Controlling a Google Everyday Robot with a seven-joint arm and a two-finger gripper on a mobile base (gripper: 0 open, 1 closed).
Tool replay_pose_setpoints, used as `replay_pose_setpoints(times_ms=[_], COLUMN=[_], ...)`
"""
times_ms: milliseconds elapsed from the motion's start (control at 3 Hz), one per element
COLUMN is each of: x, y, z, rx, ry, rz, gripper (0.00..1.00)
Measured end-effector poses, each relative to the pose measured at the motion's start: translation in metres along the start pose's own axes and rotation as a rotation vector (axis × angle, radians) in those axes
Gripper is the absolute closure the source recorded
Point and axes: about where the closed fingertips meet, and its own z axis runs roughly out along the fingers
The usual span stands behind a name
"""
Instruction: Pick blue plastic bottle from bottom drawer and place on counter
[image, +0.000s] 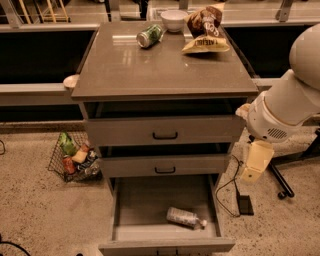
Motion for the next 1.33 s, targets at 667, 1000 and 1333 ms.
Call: replay_pose_setpoints(times_ms=[667,1000,1333], x=[-0.003,-0.006,-0.005], y=[0.0,0.003,0.006], z=[0.03,0.089,0.159], rx=[-0.014,-0.035,-0.083], ry=[-0.012,-0.045,-0.145], rz=[-0.014,-0.034,-0.056], gripper=[0.0,0.0,0.0])
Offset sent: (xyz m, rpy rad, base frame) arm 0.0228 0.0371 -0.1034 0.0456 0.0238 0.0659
